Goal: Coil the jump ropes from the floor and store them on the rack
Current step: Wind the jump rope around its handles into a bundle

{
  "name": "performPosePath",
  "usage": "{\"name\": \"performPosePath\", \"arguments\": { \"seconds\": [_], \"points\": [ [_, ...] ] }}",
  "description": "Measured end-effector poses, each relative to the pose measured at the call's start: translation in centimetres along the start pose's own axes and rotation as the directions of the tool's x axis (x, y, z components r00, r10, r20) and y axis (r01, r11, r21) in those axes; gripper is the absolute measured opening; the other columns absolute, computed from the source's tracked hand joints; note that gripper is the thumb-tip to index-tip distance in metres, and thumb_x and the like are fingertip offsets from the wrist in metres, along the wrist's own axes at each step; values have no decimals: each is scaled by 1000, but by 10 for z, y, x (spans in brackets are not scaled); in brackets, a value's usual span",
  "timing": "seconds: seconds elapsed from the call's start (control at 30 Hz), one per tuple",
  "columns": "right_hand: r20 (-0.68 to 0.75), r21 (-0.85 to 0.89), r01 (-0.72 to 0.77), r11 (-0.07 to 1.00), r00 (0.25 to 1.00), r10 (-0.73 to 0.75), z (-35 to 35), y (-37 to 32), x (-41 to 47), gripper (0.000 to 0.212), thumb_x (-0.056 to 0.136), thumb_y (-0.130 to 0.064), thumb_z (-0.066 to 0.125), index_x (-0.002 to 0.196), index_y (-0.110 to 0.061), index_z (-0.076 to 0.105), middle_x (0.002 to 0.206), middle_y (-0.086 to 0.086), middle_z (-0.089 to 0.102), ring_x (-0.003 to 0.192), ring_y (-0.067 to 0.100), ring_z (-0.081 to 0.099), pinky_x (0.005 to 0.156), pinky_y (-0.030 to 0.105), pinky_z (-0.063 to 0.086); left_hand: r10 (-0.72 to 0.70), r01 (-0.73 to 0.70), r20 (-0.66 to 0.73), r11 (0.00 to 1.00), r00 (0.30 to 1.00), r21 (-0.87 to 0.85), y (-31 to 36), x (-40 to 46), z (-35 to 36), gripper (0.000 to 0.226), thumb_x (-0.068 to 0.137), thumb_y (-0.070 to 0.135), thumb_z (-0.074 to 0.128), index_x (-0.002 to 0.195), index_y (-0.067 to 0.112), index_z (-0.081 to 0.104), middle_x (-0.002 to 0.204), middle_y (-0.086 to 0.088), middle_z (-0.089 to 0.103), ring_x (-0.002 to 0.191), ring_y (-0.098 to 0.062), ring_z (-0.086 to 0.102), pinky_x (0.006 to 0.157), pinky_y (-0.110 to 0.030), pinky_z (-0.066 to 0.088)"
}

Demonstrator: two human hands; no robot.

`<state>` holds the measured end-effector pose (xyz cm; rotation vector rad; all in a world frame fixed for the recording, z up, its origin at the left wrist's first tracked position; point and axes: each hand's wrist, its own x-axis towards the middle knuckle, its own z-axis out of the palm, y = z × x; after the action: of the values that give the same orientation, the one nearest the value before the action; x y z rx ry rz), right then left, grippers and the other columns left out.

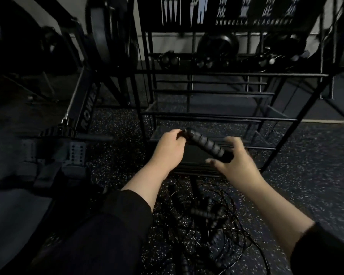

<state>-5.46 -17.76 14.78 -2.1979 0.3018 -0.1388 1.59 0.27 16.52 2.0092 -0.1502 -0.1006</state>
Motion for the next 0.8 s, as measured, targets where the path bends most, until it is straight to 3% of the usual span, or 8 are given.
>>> {"name": "performPosePath", "arguments": {
  "seconds": [0.13,0.27,0.33,0.43,0.53,0.6,0.7,0.8],
  "points": [
    [208,-55,60,997,977,-47,-8,-13,-34,29,84,-35,82,100,-24,60,86,-6,74,83,18,69,70,31,49,150,-150,18,986,989,68,37,-35,3,22,100,10,50,98,18,71,87,6,69,83,-12,62,74,-28,46],
    [371,454,-92,886,924,-94,1,-17,-62,28,86,-6,79,109,-7,63,80,6,72,69,25,66,66,33,55,134,-128,19,976,991,-177,54,-71,13,25,99,10,51,98,30,67,92,4,71,79,-14,63,72,-39,58],
    [376,529,-125,839,921,-100,8,-17,-69,22,86,-1,77,105,-7,67,78,7,70,70,22,63,66,28,54,143,-138,6,967,990,-216,55,-81,13,27,100,12,51,100,35,64,90,0,71,73,-16,62,69,-45,59],
    [323,440,-70,895,942,-85,11,-14,-69,8,88,-5,76,89,-9,70,70,10,67,64,16,60,62,21,50,174,-171,-10,952,985,-252,54,-87,11,28,99,9,51,103,33,64,87,-6,68,65,-10,56,62,-35,54],
    [258,364,-48,930,965,-51,10,-12,-65,6,87,-6,76,84,-5,71,67,7,71,59,14,60,60,25,48,209,-205,10,965,978,-167,47,-86,9,34,96,7,52,112,35,64,92,2,67,78,-4,60,77,-24,51],
    [179,404,-72,912,984,-2,7,-11,-58,4,89,-6,74,87,-5,72,69,6,75,58,16,63,56,27,49,211,-204,55,971,976,-123,40,-82,8,47,94,5,53,127,37,59,115,11,65,105,2,60,96,-21,47],
    [113,600,-118,791,992,62,1,-16,-46,7,91,-7,70,95,-4,75,84,11,78,73,21,73,66,29,59,125,-108,210,990,970,-91,26,-73,11,52,99,10,54,146,30,48,139,12,58,123,1,54,110,-25,40],
    [195,829,-212,518,977,87,-6,-24,-36,8,94,-6,65,87,-3,69,79,12,70,74,24,70,69,31,60,-17,22,392,1000,920,-9,8,-70,24,32,101,34,56,128,18,63,128,1,69,121,-12,63,111,-39,45]
  ]
}}
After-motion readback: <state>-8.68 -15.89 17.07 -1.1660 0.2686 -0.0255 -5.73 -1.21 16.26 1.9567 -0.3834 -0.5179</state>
